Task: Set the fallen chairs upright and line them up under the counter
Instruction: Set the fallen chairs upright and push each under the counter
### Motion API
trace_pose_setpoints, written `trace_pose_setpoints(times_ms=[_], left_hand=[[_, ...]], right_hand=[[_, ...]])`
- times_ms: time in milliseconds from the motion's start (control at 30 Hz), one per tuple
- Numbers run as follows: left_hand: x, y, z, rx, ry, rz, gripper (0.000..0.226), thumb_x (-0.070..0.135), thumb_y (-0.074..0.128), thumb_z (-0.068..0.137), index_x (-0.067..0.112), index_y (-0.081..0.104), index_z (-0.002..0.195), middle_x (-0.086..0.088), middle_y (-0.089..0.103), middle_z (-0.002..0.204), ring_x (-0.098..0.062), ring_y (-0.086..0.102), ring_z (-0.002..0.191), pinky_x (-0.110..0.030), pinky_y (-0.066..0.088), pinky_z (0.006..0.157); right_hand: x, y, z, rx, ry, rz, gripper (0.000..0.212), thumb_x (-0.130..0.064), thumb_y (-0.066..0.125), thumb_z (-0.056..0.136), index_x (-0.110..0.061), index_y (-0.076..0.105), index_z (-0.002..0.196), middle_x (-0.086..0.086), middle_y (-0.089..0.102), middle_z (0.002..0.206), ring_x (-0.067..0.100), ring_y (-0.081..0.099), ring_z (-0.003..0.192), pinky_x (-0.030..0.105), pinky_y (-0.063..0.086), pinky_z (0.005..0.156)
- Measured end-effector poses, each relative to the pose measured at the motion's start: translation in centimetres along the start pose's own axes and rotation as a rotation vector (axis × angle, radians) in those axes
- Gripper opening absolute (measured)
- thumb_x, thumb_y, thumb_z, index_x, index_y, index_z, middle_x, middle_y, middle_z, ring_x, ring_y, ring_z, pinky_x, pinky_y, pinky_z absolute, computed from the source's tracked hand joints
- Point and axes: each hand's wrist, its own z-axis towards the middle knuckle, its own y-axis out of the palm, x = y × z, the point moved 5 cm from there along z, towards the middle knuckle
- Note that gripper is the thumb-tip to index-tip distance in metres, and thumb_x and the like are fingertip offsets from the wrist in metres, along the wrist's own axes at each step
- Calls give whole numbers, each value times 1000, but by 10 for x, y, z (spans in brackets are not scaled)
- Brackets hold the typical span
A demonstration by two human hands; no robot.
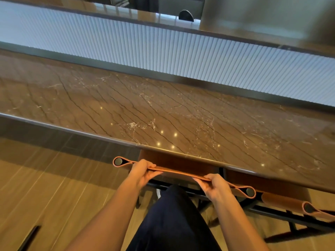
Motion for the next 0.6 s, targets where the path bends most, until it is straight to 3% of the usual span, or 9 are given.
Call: trace_pose_setpoints(times_ms=[67, 233, 400, 467, 600], left_hand=[[0, 0, 5, -2, -6, -32, 25, -21, 36, 84, -5, 50, 96, -30, 59, 105, -46, 60, 104, -53, 51, 69], [0, -2, 7, -12, -17, -39, 42, -22, 36, 81, -7, 47, 118, -28, 62, 100, -43, 63, 90, -48, 56, 60], [-1, 0, 5, 25, -37, -35, 30, -21, 36, 82, -8, 51, 103, -25, 62, 92, -40, 64, 86, -41, 56, 46], [-1, 1, 3, 18, -42, -42, 34, -21, 35, 82, -7, 50, 110, -25, 62, 94, -40, 64, 88, -42, 57, 53], [0, 1, -5, 5, -39, -83, 44, -20, 39, 84, -5, 46, 125, -28, 64, 103, -41, 64, 92, -52, 53, 79]], right_hand=[[-2, 3, 3, 18, 26, 9, 39, 12, 41, 92, 0, 47, 129, 23, 53, 114, 44, 54, 114, 60, 49, 83], [0, 4, 2, 11, 42, 13, 35, 12, 41, 92, 1, 49, 124, 22, 57, 100, 43, 59, 102, 60, 52, 72], [-2, 5, 1, 6, 38, 8, 27, 13, 44, 91, -1, 51, 113, 23, 57, 99, 42, 60, 82, 58, 54, 48], [-2, 5, 0, 2, 67, 2, 20, 11, 45, 92, 1, 52, 108, 22, 57, 98, 41, 60, 84, 57, 55, 52], [-4, 7, -3, 24, 111, 13, 8, 9, 50, 91, 2, 54, 95, 19, 57, 95, 37, 61, 84, 56, 56, 77]])
